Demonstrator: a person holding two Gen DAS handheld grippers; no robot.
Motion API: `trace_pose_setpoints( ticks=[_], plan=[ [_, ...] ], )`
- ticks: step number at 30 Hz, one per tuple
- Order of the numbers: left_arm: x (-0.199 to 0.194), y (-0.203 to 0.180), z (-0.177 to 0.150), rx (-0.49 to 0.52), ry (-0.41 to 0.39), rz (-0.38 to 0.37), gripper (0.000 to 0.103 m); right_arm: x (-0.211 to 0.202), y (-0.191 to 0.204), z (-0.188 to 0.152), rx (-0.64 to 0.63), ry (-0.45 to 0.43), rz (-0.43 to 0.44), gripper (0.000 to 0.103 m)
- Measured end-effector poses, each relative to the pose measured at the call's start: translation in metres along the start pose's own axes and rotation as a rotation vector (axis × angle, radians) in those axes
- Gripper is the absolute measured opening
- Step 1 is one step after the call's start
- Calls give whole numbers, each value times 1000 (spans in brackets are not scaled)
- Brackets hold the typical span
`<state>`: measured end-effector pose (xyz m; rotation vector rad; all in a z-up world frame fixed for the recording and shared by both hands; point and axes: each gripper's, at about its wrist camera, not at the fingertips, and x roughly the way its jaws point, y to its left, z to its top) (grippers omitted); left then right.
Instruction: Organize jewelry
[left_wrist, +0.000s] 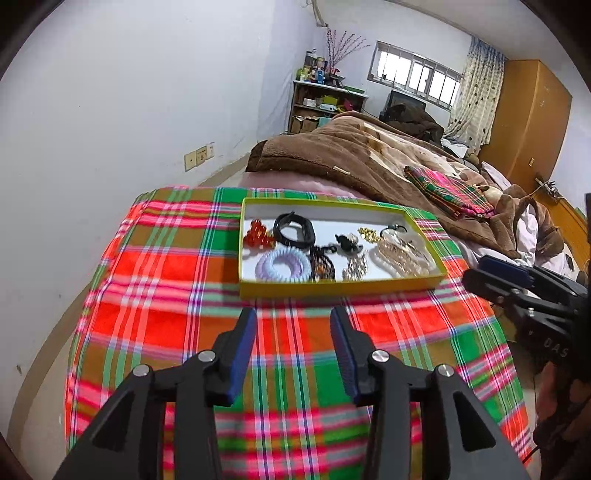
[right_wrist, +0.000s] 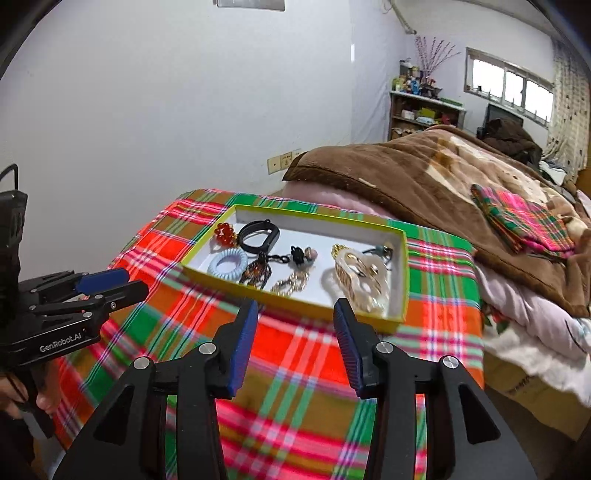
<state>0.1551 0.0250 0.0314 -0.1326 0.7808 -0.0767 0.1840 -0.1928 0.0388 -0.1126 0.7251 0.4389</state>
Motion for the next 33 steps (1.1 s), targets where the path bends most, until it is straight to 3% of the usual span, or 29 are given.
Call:
trace_pose_setpoints(
  ticks=[16, 33],
  plan=[
    [-50, -22, -64, -12, -13, 63, 44, -60, 12, -67, 38, 16, -45, 44],
    [-46, -29, -74, -3, 2, 62, 44, -58, 14, -74, 34, 36, -52, 44]
  ],
)
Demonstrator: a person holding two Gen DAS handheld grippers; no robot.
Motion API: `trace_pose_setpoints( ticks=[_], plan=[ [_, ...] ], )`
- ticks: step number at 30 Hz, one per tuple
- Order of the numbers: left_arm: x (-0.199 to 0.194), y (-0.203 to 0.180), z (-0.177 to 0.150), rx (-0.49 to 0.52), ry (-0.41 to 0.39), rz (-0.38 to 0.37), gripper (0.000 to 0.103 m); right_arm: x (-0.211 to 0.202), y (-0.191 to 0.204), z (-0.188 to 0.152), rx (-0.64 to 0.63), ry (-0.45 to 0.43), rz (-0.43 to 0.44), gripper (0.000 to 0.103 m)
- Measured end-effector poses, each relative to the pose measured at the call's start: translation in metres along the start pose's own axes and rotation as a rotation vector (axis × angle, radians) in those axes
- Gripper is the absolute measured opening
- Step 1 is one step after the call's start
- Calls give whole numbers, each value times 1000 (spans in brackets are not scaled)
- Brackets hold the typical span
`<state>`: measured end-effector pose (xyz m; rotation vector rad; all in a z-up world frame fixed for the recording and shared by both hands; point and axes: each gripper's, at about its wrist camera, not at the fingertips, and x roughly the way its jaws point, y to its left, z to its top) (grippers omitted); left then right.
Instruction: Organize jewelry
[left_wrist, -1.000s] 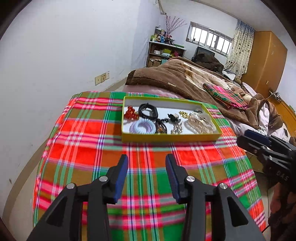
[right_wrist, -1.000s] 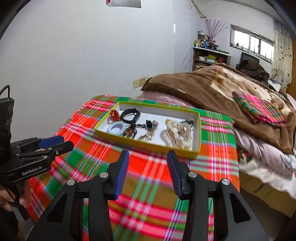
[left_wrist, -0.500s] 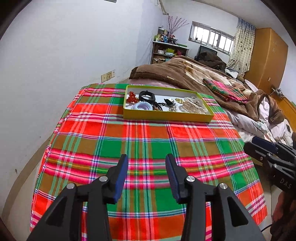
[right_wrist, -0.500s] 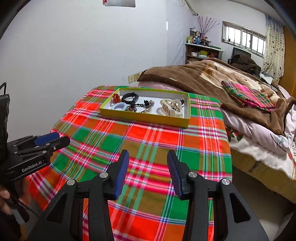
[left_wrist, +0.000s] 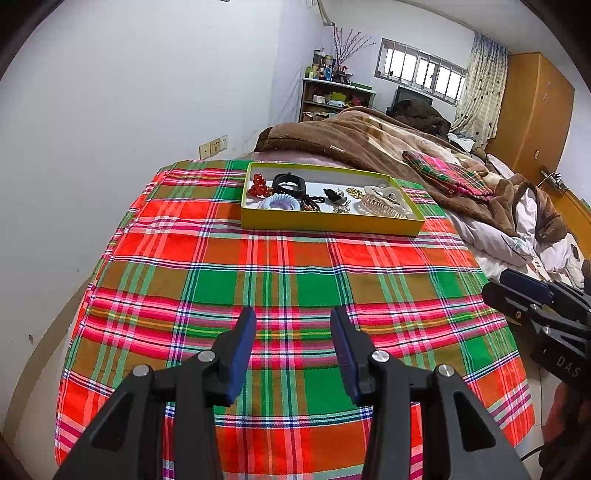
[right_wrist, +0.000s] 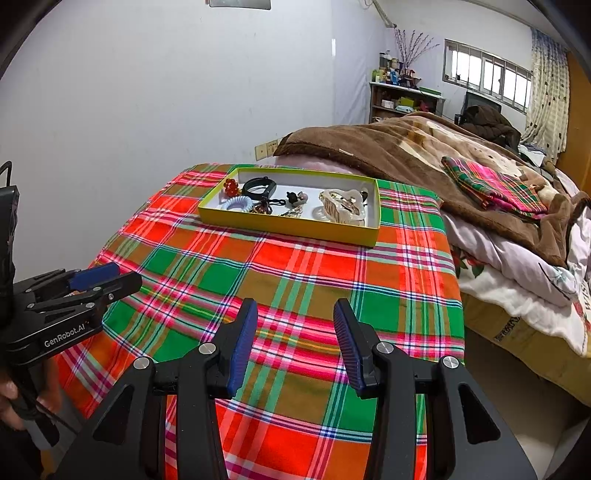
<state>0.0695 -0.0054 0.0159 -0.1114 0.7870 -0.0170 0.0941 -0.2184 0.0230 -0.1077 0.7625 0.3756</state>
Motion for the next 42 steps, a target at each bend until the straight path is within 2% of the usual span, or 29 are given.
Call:
trace_pose_setpoints(
  ticks=[42],
  plan=[
    [4, -3, -4, 15, 15, 21, 44, 1, 2, 1, -9, 9, 0, 44]
  ],
)
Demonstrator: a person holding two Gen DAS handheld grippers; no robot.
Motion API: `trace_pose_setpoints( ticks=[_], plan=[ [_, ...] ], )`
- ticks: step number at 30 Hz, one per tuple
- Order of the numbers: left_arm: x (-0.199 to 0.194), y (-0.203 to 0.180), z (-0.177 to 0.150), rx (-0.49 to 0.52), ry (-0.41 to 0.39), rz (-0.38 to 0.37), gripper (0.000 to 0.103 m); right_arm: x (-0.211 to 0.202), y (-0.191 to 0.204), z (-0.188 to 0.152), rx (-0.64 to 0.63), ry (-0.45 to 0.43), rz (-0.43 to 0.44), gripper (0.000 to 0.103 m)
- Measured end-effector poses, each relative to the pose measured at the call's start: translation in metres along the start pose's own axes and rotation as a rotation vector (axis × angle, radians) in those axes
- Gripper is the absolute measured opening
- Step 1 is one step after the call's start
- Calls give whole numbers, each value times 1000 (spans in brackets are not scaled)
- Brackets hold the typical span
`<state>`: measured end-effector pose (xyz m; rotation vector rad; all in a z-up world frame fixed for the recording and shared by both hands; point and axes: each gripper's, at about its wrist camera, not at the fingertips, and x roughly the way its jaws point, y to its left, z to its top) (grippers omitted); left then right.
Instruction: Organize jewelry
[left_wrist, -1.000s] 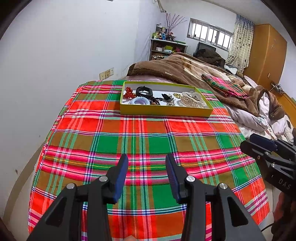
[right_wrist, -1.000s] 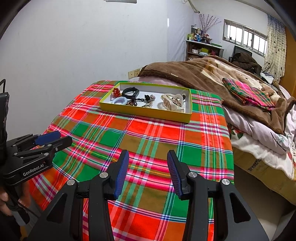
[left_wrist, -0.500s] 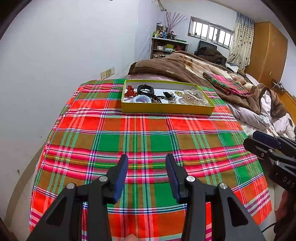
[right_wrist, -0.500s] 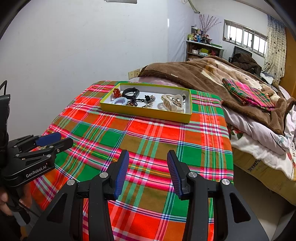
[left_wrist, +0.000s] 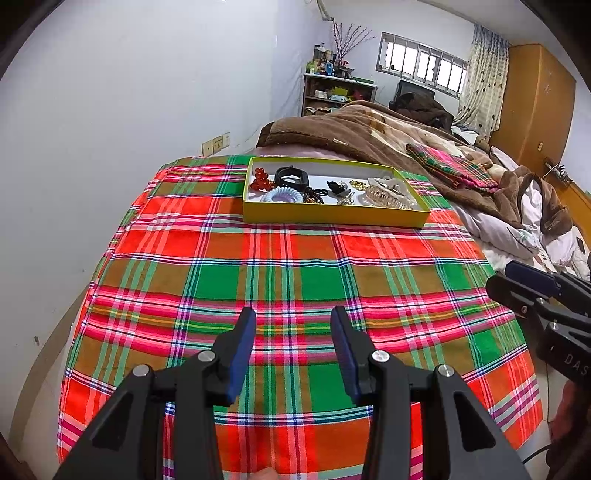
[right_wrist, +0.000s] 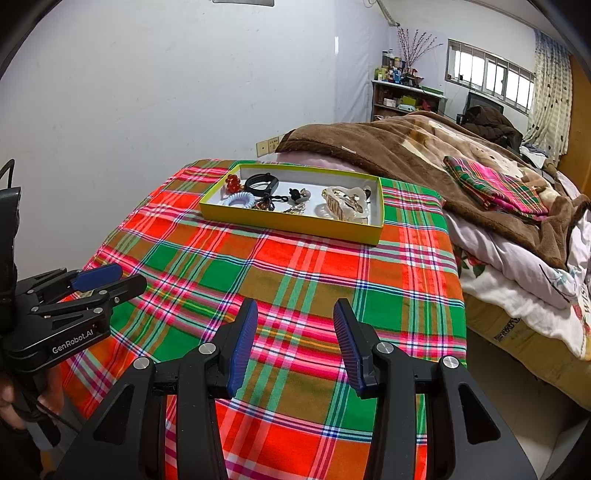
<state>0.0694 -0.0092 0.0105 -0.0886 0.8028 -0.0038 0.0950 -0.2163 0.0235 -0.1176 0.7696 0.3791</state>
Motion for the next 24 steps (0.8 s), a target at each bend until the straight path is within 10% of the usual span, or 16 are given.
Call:
trace_pose_setpoints(
  ticks=[24],
  plan=[
    [2, -3, -3, 20, 5, 19, 43, 0, 1, -1, -7, 1, -6, 44]
  ],
)
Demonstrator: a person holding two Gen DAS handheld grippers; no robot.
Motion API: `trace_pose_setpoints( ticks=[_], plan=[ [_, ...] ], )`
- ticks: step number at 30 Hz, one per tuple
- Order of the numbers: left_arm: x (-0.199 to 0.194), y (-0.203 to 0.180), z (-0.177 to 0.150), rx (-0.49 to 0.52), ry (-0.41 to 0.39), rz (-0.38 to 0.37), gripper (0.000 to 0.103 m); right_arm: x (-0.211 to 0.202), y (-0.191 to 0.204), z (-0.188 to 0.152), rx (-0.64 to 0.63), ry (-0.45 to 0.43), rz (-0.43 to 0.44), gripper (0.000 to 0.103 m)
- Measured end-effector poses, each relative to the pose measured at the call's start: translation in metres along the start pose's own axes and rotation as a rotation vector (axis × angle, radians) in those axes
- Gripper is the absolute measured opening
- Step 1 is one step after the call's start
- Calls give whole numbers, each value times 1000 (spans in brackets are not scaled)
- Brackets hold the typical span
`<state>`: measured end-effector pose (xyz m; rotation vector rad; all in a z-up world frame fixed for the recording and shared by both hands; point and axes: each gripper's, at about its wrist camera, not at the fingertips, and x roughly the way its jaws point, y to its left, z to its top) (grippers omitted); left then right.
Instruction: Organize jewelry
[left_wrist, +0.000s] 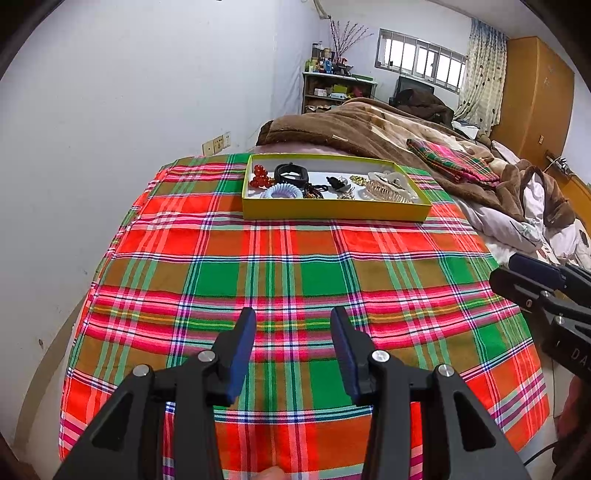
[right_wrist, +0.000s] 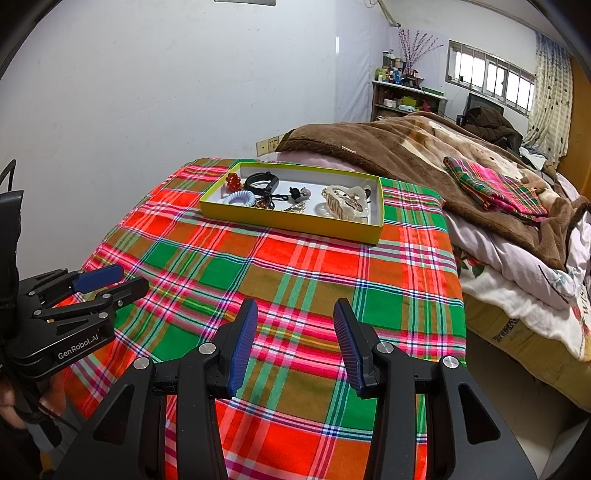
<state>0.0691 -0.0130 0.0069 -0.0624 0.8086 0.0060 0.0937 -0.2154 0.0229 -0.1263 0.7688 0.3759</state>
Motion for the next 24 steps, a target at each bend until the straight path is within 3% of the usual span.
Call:
trace_pose_setpoints(
  ticks=[24],
  plan=[
    [9, 0, -4, -4, 24, 12, 43, 4, 2, -2, -12, 5, -8, 44]
  ],
)
